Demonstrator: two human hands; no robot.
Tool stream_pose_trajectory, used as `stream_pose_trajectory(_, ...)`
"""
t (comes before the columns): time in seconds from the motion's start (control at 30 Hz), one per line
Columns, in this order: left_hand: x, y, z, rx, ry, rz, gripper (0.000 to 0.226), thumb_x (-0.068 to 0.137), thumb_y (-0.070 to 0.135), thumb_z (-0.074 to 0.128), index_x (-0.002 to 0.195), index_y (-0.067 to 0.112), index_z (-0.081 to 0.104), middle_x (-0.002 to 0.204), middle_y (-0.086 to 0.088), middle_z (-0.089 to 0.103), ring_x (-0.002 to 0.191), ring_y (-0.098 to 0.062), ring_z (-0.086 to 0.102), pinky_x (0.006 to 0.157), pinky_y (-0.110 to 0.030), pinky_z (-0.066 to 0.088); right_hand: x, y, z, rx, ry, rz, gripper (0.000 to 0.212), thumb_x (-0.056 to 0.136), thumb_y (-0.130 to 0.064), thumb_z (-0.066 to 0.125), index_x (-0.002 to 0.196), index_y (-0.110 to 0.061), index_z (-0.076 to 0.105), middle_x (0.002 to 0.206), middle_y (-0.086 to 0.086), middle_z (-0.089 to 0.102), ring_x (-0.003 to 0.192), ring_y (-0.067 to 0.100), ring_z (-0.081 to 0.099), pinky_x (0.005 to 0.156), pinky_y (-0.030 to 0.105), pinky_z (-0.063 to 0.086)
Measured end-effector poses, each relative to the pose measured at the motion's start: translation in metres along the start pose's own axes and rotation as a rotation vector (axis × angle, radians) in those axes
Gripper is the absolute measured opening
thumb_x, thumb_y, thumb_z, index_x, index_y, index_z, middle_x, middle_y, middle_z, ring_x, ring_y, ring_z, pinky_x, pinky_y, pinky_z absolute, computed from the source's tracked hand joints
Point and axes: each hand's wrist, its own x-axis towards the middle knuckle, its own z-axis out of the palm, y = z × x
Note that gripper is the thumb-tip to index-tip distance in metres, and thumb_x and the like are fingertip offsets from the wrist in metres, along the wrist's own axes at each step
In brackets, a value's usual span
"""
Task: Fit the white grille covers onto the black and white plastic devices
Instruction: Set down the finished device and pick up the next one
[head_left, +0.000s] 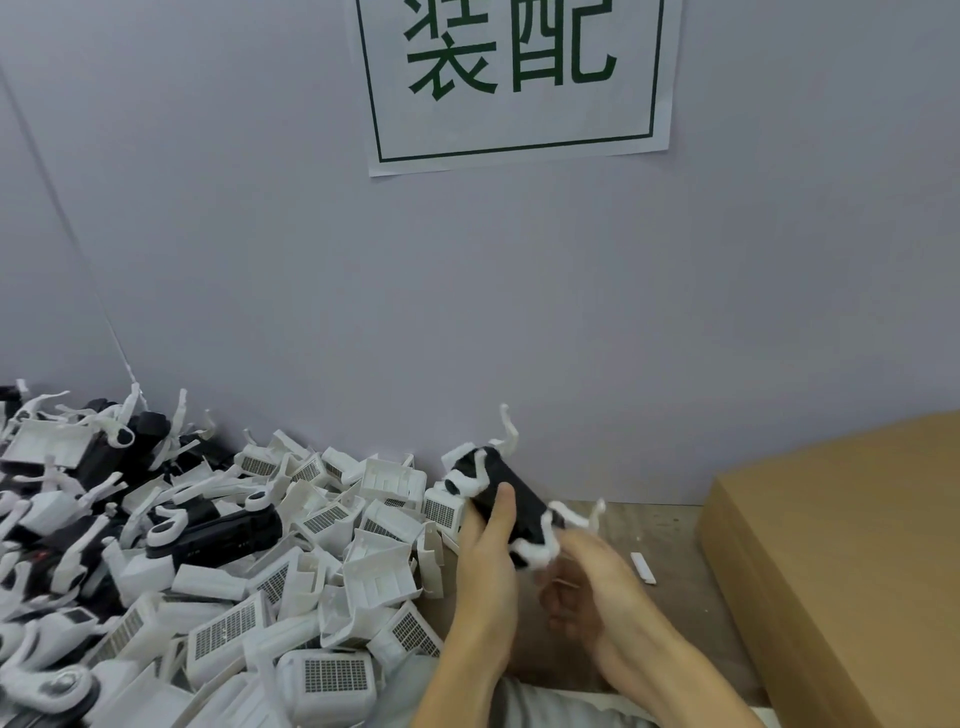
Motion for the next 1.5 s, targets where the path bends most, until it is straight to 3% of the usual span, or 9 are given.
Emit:
stream_pose_trajectory(0.2,0.004,0.032,-0.004,-0.183,0.043,-0.053,0.047,0.089,0.032,0.063,0.120,-0.004,0.061,0.093,-0.014,0.074,0.081,-0.027,0.069,0.075,-0.037,0.057,-0.007,-0.001,-0.004,0.073,-0.136,-0.054,0.035,0.078,-0.032,0.080,0.103,-0.011,0.067,0.086,0.010,0.064,0.063,0.018,0.056,0.055,0.028,0.041)
stream_pose_trajectory(0.47,0.018,0.078,-0.047,-0.248,0.370,-0.039,0.038,0.079,0.037,0.082,0.104,0.013,0.067,0.098,-0.008,0.074,0.087,-0.026,0.072,0.081,-0.043,0.058,0.012,0.014,0.008,-0.916,0.184,-0.291,0.032,0.086,-0.040,0.071,0.111,-0.022,0.063,0.094,-0.008,0.063,0.076,-0.002,0.058,0.066,0.010,0.044)
stream_pose_trajectory(0.6,0.022,0.088,-0.053,-0.256,0.337,-0.012,0.017,0.084,0.036,0.066,0.084,0.020,0.060,0.075,0.000,0.060,0.067,-0.022,0.060,0.063,-0.033,0.048,0.036,0.013,0.039,-1.300,0.162,-0.237,0.051,0.085,-0.065,0.059,0.114,-0.022,0.059,0.118,-0.002,0.052,0.111,0.016,0.050,0.095,0.033,0.044)
stream_pose_trajectory(0.73,0.021,0.086,-0.050,-0.083,0.272,0.026,0.025,0.079,0.029,0.079,0.093,0.010,0.072,0.086,-0.010,0.074,0.082,-0.029,0.071,0.077,-0.044,0.059,0.054,0.021,0.061,-1.584,0.232,-0.225,0.052,0.089,-0.067,0.050,0.115,-0.022,0.056,0.127,-0.001,0.051,0.127,0.025,0.042,0.106,0.049,0.028)
stream_pose_trajectory(0.87,0.020,0.075,-0.044,-0.018,0.203,0.018,0.020,0.079,0.021,0.082,0.091,0.008,0.074,0.079,-0.008,0.075,0.067,-0.021,0.072,0.057,-0.036,0.059,0.050,0.016,0.052,-1.525,0.267,-0.294,0.023,0.094,-0.043,0.051,0.098,-0.021,0.057,0.110,0.000,0.063,0.108,0.025,0.058,0.095,0.042,0.039)
stream_pose_trajectory(0.97,0.019,0.066,-0.039,0.049,0.149,0.034,0.023,0.083,0.025,0.080,0.098,0.010,0.073,0.086,-0.007,0.076,0.078,-0.023,0.074,0.076,-0.045,0.062,0.037,0.007,0.033,-1.274,0.319,-0.305,0.022,0.095,-0.034,0.044,0.084,-0.018,0.054,0.091,0.005,0.063,0.083,0.025,0.059,0.071,0.038,0.048)
stream_pose_trajectory(1.23,0.008,0.022,-0.005,0.248,0.046,-0.049,0.013,0.091,0.038,0.069,0.101,0.030,0.070,0.094,0.005,0.075,0.086,-0.013,0.071,0.082,-0.035,0.058,-0.010,-0.003,-0.014,-0.291,0.376,-0.400,0.028,0.109,-0.024,0.033,0.109,-0.024,0.061,0.077,0.009,0.074,0.054,0.011,0.061,0.052,0.023,0.049)
stream_pose_trajectory(1.37,-0.001,0.008,0.008,0.102,-0.122,-0.175,0.032,0.098,0.037,0.058,0.110,0.010,0.070,0.080,-0.006,0.072,0.060,-0.015,0.065,0.054,-0.028,0.051,-0.017,0.004,-0.002,-0.390,0.216,-0.455,0.025,0.108,-0.023,0.035,0.111,-0.029,0.058,0.077,0.006,0.072,0.054,0.006,0.058,0.051,0.015,0.045)
stream_pose_trajectory(1.5,-0.004,-0.003,0.009,0.344,-0.171,0.042,0.020,0.100,0.026,0.058,0.104,0.015,0.074,0.091,-0.002,0.078,0.084,-0.011,0.073,0.062,-0.013,0.051,-0.012,0.008,-0.001,-0.692,0.277,-0.510,0.015,0.105,-0.026,0.040,0.097,-0.036,0.047,0.083,-0.009,0.066,0.080,-0.016,0.057,0.063,0.001,0.040)
